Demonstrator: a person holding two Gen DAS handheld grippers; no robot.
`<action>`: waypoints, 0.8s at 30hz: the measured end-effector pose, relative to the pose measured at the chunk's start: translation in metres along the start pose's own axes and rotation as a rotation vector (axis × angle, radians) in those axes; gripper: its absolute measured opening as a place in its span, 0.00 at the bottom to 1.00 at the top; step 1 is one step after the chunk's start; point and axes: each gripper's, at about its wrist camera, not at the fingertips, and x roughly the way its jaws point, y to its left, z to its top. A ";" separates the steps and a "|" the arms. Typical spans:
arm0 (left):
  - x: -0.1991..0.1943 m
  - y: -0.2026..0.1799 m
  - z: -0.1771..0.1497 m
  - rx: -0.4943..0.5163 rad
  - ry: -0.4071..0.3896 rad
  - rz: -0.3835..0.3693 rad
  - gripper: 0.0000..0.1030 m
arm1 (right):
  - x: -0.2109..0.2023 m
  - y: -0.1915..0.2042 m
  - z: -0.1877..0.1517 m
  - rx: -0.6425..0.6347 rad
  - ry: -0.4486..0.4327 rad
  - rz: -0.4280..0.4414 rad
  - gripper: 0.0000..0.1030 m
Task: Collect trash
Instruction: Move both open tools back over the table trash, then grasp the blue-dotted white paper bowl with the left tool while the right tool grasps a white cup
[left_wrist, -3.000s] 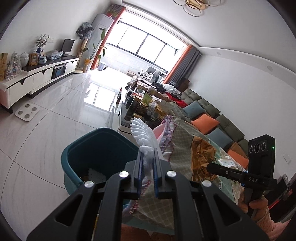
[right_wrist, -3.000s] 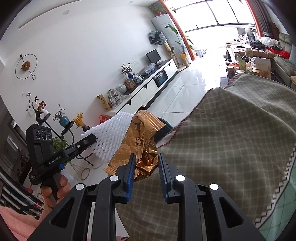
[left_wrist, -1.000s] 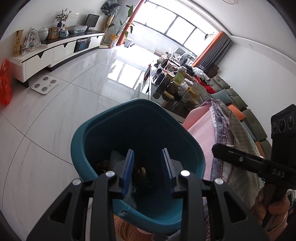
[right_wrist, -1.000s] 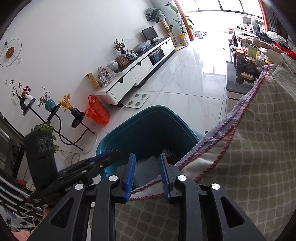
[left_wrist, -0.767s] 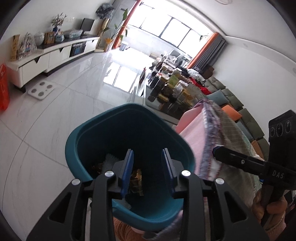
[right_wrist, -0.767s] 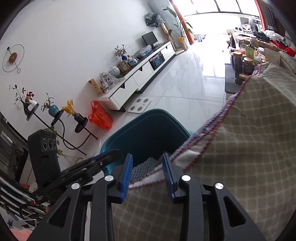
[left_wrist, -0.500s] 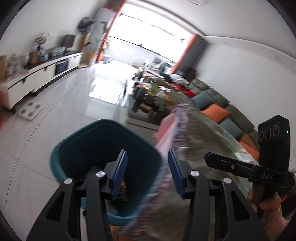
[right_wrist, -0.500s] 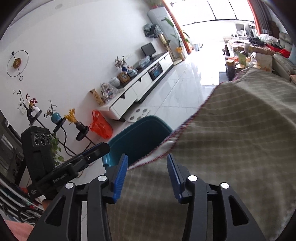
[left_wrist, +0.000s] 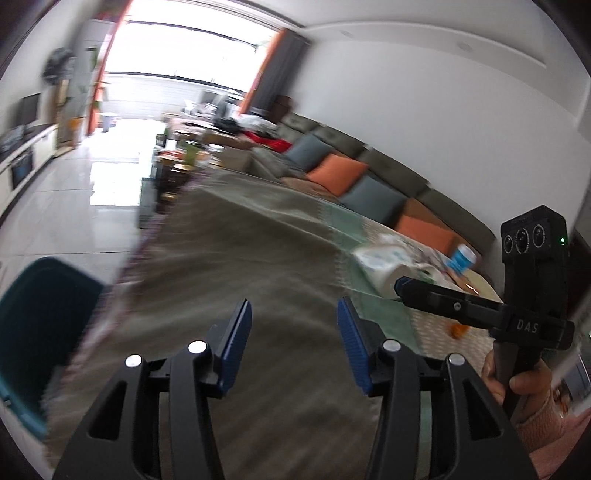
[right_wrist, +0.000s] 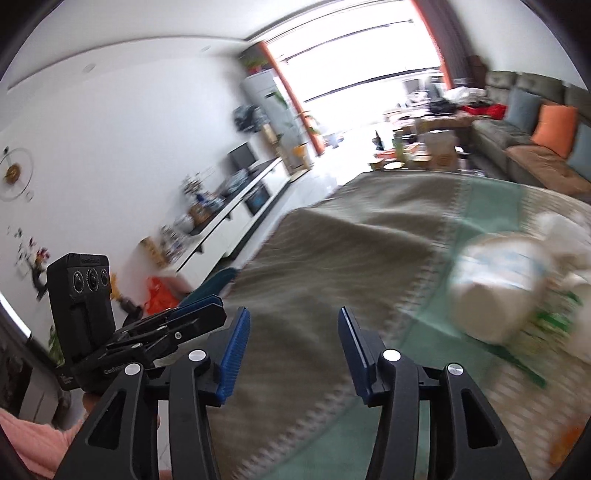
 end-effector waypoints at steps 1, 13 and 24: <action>0.009 -0.011 0.001 0.019 0.014 -0.020 0.50 | -0.009 -0.009 -0.002 0.014 -0.012 -0.022 0.49; 0.108 -0.090 0.011 0.103 0.179 -0.130 0.63 | -0.080 -0.107 -0.007 0.182 -0.128 -0.239 0.51; 0.157 -0.099 0.030 0.058 0.267 -0.113 0.66 | -0.082 -0.172 0.003 0.280 -0.109 -0.295 0.61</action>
